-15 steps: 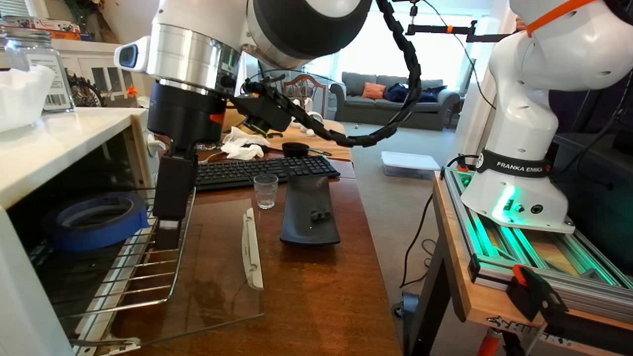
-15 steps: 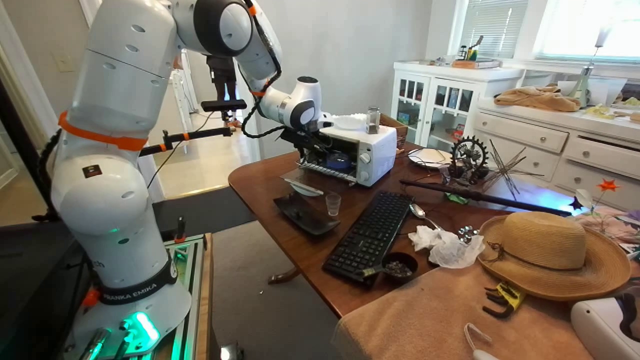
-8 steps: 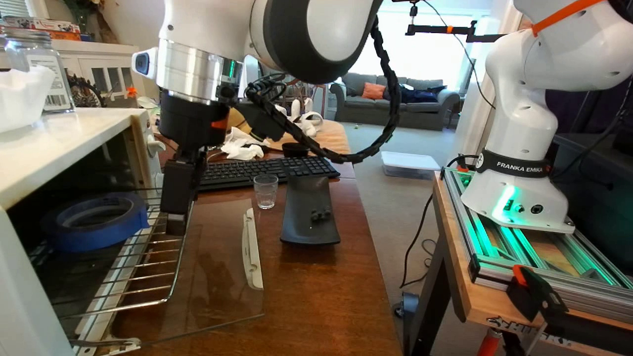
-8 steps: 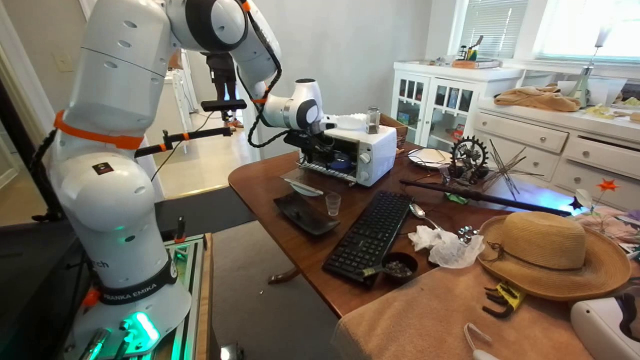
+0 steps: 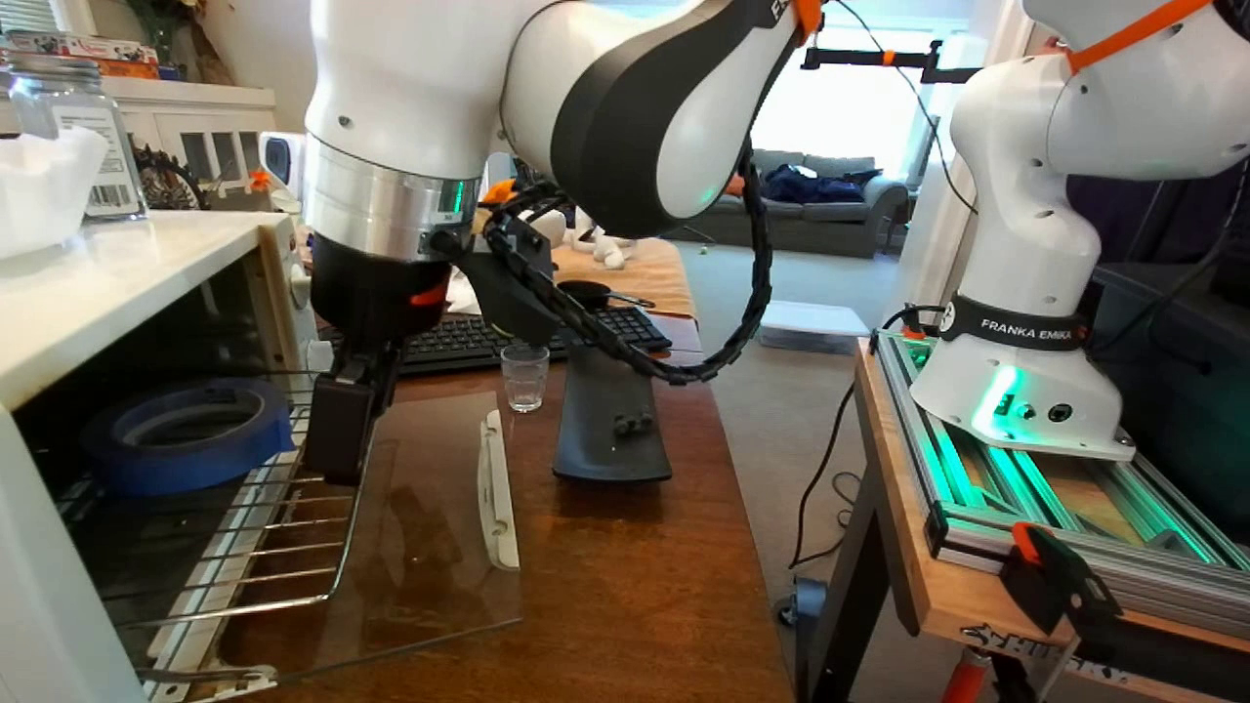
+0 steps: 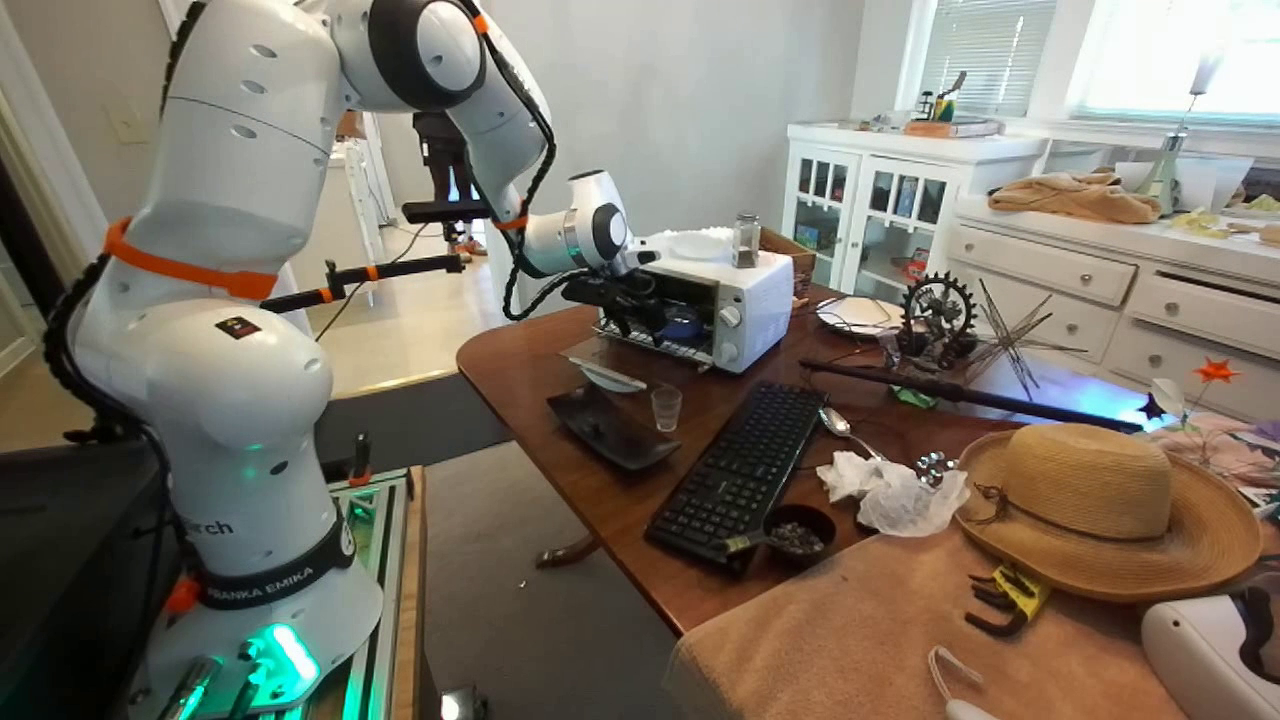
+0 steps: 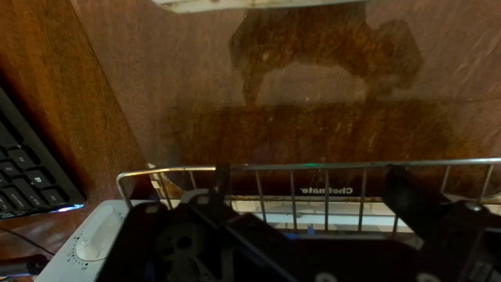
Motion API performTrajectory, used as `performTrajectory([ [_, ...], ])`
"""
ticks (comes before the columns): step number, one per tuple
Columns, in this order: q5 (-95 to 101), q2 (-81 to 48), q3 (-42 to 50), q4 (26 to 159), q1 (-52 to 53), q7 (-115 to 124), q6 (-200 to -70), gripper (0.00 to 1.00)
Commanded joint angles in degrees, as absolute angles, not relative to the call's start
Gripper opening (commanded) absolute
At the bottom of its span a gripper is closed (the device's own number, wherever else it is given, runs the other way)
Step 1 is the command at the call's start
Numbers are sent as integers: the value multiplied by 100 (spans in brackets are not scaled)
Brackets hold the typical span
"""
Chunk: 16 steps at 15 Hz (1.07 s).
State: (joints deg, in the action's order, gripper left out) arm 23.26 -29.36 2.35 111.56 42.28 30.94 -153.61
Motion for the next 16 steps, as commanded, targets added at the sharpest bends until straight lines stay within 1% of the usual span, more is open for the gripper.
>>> performTrajectory([
  [1, 2635, -3151, 481, 10923, 4452, 3269, -15414, 100],
  [7, 2484, -3366, 408, 10805, 4326, 2925, -15745, 100],
  [9, 2394, -3433, 371, 10813, 4273, 2787, -15946, 73],
  [10, 2358, -3457, 367, 10841, 4258, 2733, -16054, 66],
  [11, 2336, -3481, 377, 10856, 4261, 2682, -16145, 56],
  [12, 2316, -3487, 391, 10879, 4266, 2652, -16208, 49],
  [13, 2308, -3485, 409, 10903, 4281, 2619, -16256, 43],
  [16, 2340, -3373, 500, 11042, 4391, 2699, -16302, 39],
])
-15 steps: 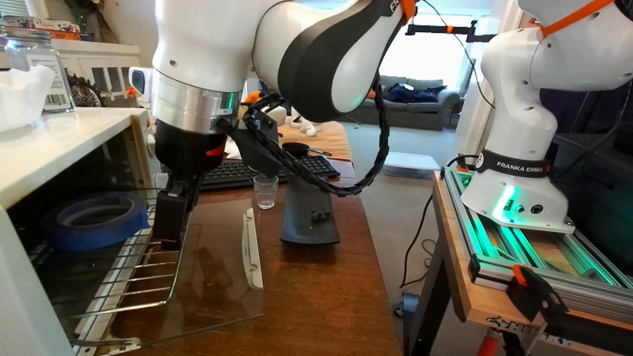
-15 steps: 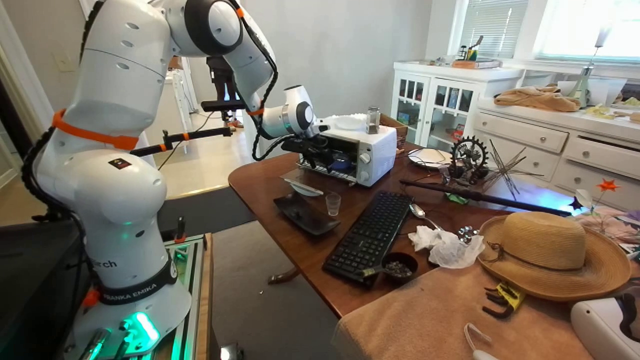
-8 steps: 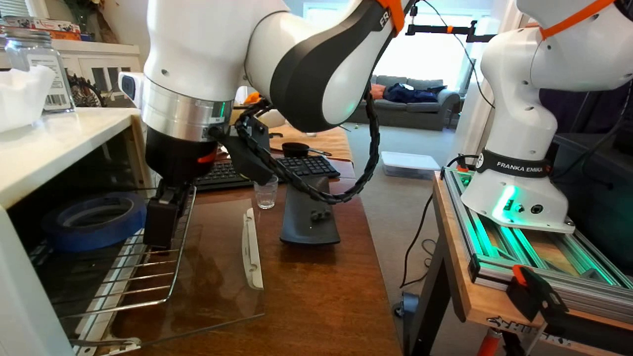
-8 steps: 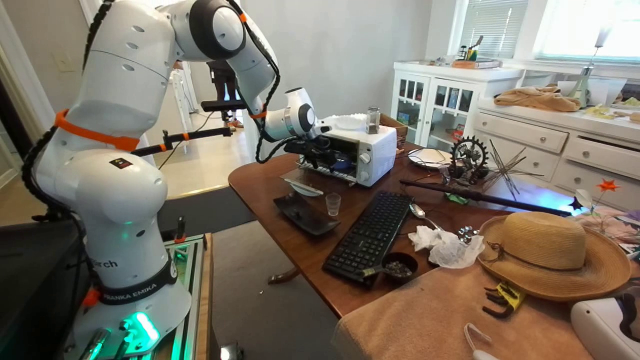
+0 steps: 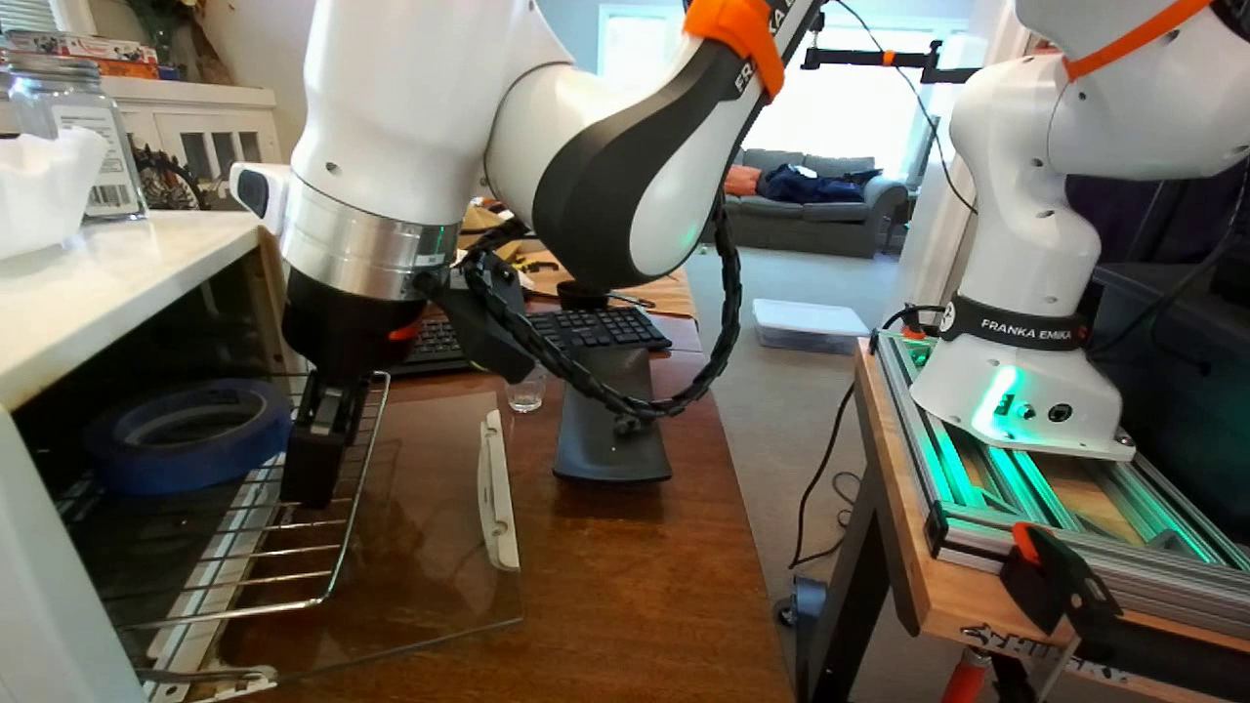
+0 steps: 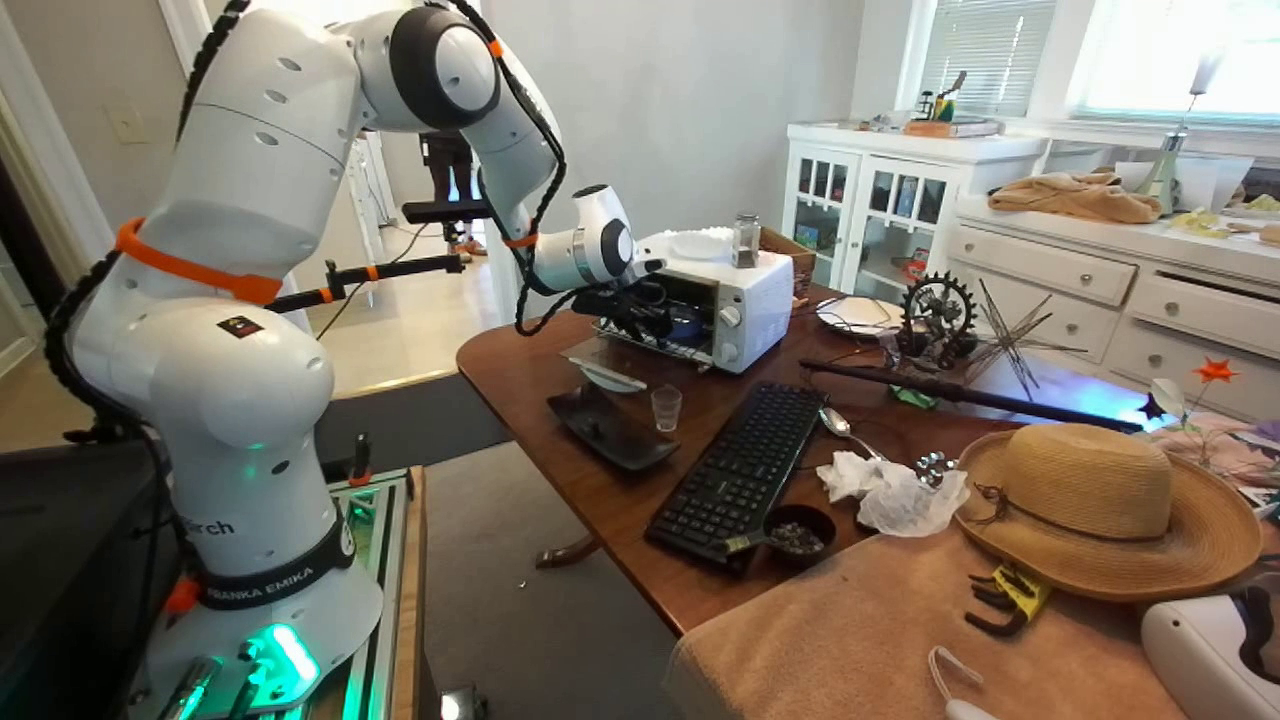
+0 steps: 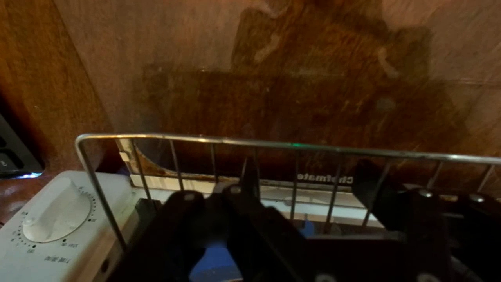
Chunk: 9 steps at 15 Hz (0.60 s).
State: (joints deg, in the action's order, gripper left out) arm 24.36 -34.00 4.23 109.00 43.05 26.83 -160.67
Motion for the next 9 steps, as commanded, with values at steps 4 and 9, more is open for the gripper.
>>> performTrajectory([
  [4, 2263, -3165, 493, 11324, 4485, 2812, -16359, 39],
  [9, 2289, -2773, 522, 11913, 4656, 3026, -16496, 39],
])
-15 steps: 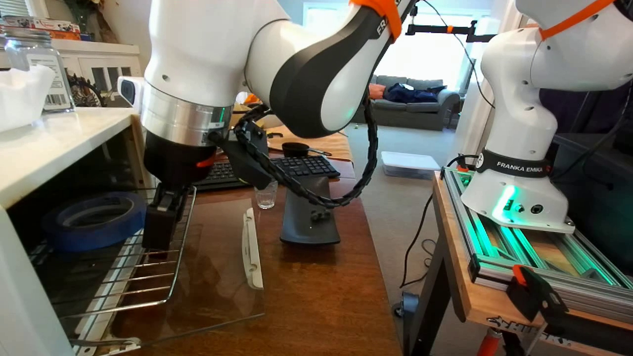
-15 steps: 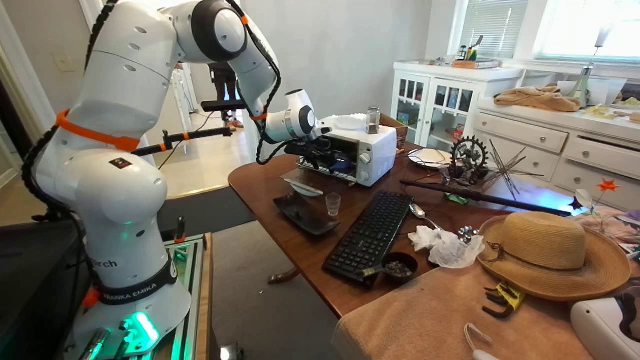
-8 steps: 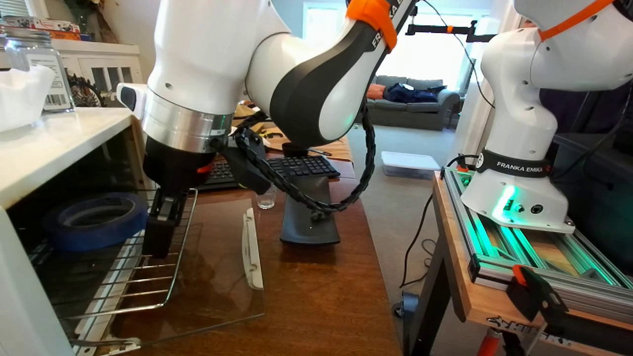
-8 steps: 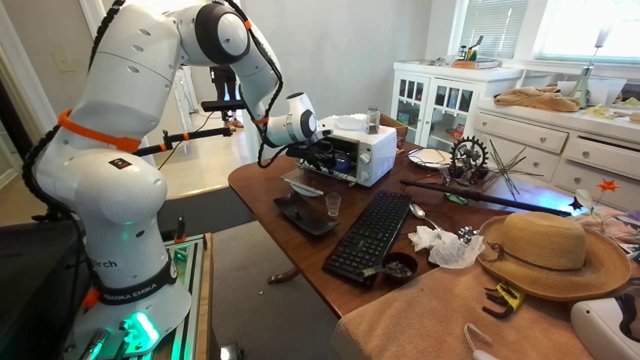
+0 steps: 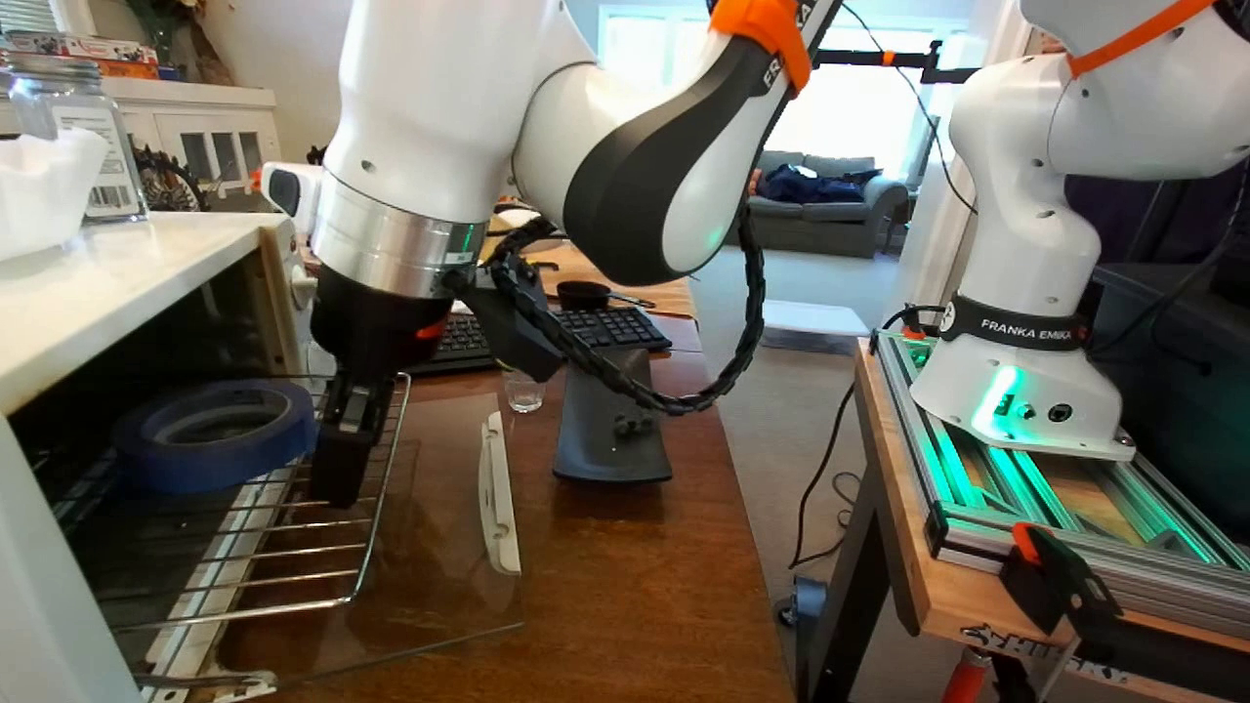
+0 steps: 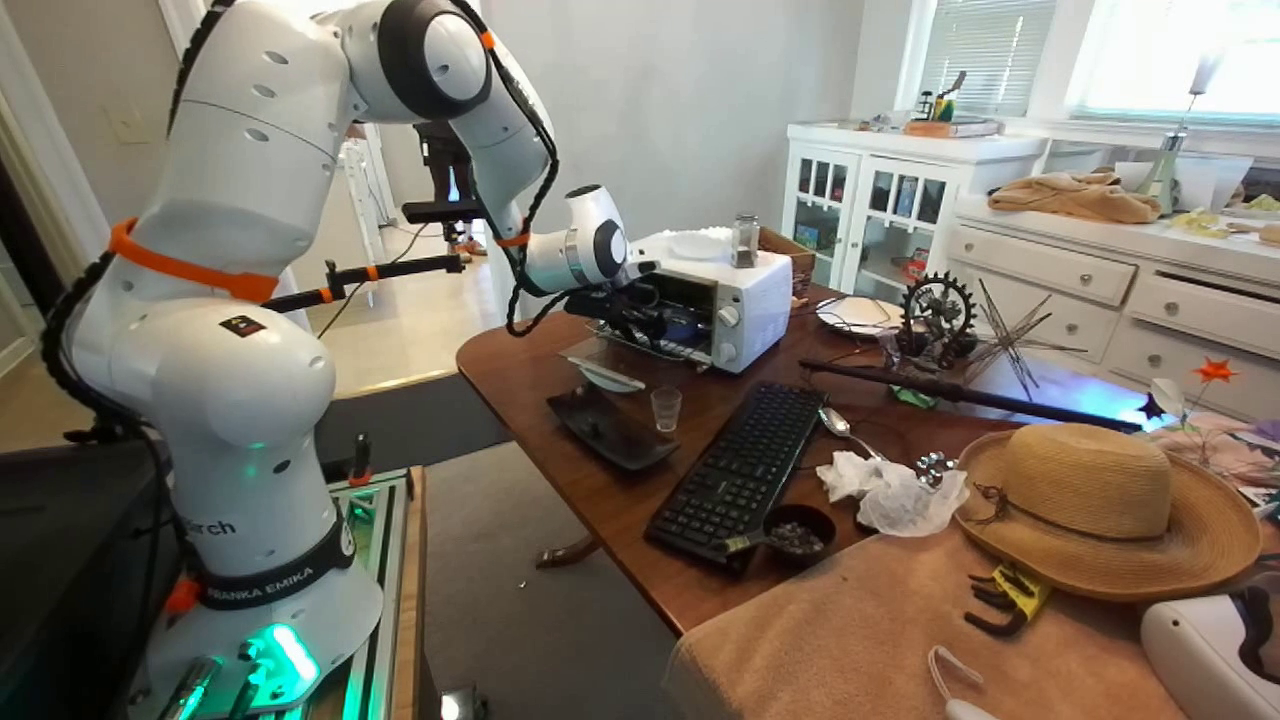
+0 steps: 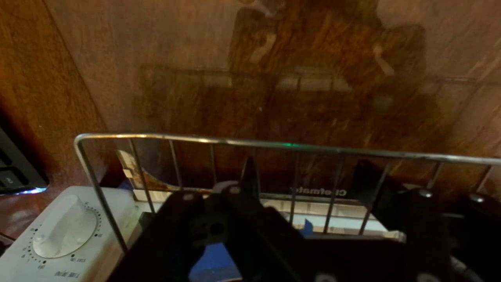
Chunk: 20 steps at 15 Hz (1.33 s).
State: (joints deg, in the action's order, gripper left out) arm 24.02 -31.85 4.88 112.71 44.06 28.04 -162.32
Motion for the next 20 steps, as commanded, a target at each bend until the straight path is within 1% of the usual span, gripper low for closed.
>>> performTrajectory([
  [1, 2285, -2707, 545, 12034, 4701, 3100, -16520, 39],
  [12, 2071, -2277, 482, 12989, 4903, 3560, -16838, 39],
  [16, 1982, -2078, 688, 13366, 5130, 3904, -17059, 39],
  [20, 2224, -1665, 1037, 13807, 5445, 4702, -16941, 39],
])
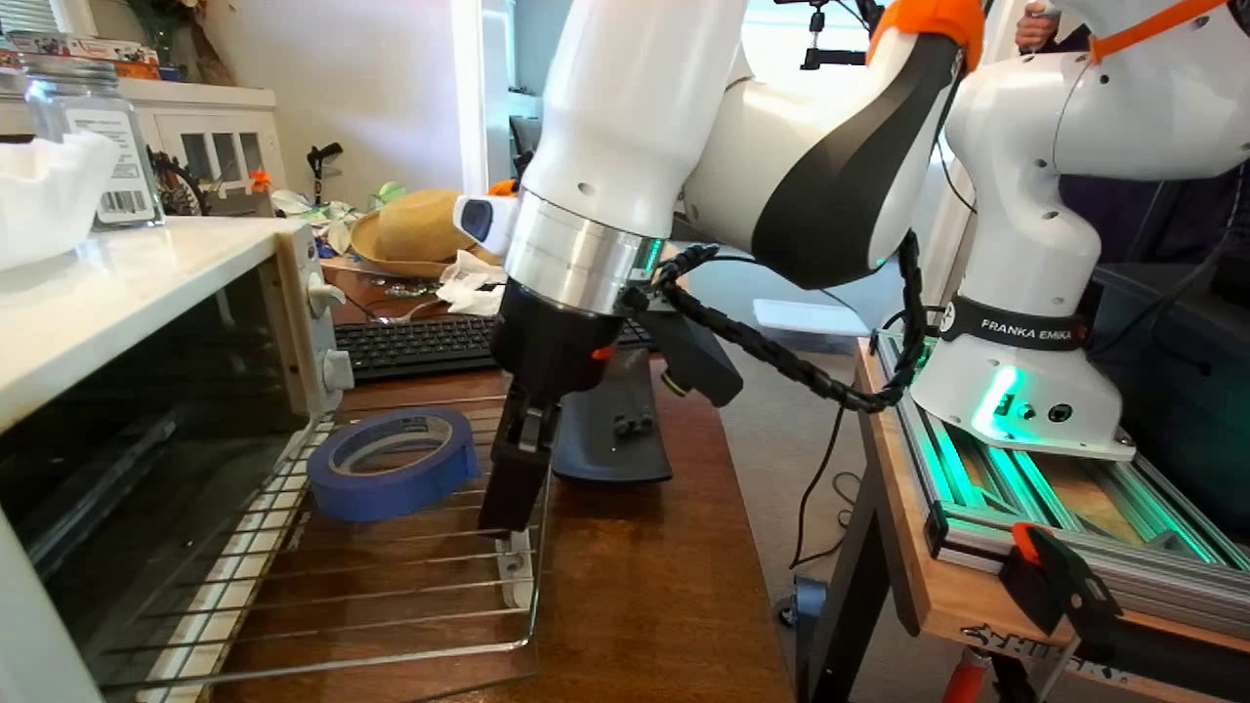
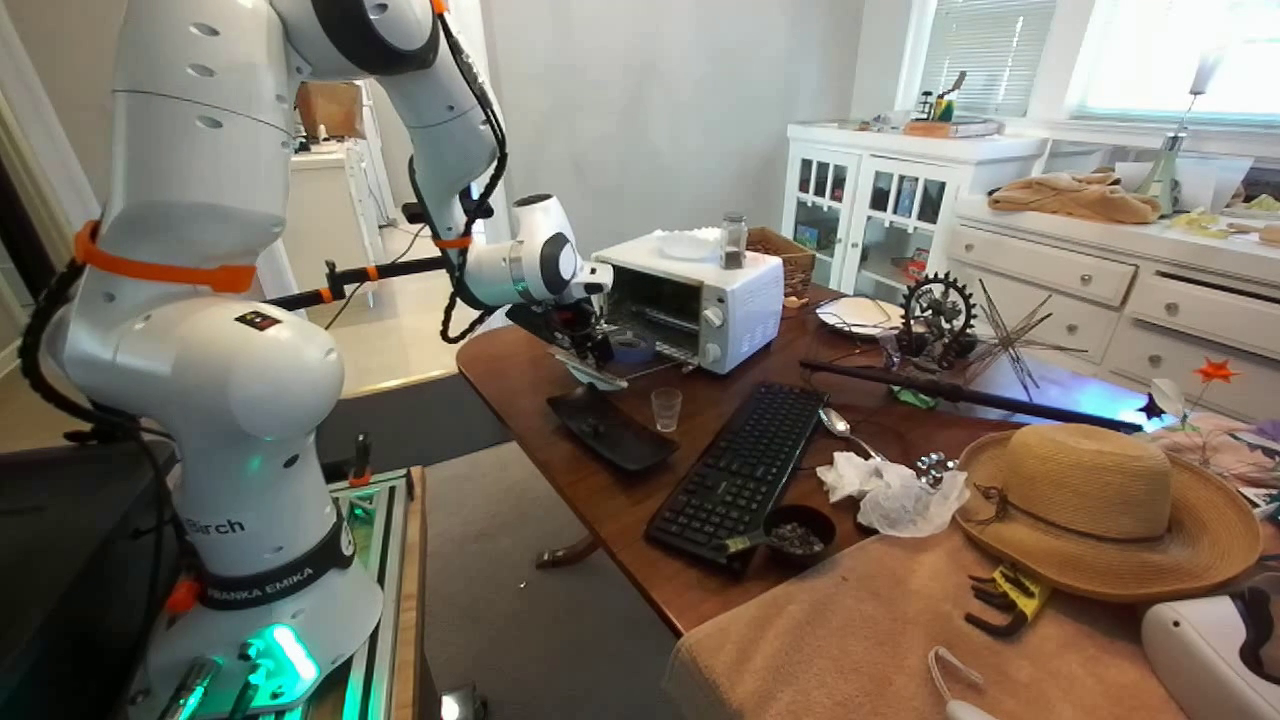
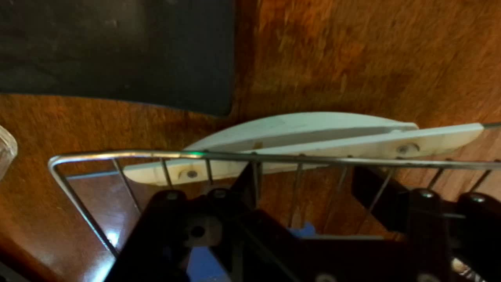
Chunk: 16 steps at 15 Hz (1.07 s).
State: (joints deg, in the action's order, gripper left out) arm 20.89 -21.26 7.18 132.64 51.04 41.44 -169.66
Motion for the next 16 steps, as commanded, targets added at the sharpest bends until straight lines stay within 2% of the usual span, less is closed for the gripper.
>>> performTrajectory([
  [1, 2355, -1593, 1248, 13885, 5629, 4980, -16931, 39],
  [10, 4620, -1376, 3363, 14041, 7468, 7616, -16853, 39],
  [16, 5847, -1294, 4191, 14034, 8478, 9363, -16484, 39],
])
